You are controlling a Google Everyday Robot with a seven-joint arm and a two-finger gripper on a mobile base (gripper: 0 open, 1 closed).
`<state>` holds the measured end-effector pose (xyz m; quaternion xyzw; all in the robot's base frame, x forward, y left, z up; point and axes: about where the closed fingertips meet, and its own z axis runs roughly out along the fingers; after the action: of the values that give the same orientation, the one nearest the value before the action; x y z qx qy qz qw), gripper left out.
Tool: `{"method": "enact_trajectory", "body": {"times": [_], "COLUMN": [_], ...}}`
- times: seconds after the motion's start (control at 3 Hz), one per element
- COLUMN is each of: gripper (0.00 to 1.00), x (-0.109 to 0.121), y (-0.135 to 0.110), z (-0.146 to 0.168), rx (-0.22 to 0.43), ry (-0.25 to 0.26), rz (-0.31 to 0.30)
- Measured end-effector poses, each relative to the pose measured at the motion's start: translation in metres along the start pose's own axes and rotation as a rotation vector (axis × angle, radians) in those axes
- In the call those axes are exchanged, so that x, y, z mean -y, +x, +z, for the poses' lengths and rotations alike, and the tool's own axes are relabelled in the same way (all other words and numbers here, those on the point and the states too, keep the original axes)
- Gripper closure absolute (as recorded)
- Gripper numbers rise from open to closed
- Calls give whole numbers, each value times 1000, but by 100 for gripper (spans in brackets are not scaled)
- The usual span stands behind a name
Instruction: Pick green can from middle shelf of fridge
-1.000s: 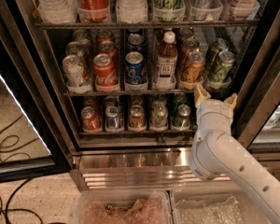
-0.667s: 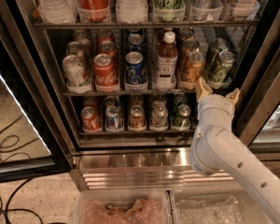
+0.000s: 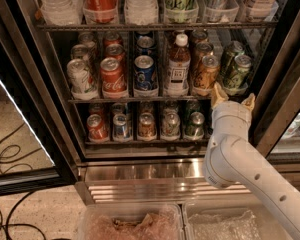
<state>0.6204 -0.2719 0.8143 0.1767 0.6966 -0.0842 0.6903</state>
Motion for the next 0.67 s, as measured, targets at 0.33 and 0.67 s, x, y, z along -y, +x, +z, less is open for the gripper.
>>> {"method": "enact_trajectory", "body": {"times": [0.33,0.67], "gripper": [40,40], "x": [0,3], "y": [0,5], "z": [0,-7], "rx": [0,-6], "ry": [0,-6], "rz": [0,-4]}}
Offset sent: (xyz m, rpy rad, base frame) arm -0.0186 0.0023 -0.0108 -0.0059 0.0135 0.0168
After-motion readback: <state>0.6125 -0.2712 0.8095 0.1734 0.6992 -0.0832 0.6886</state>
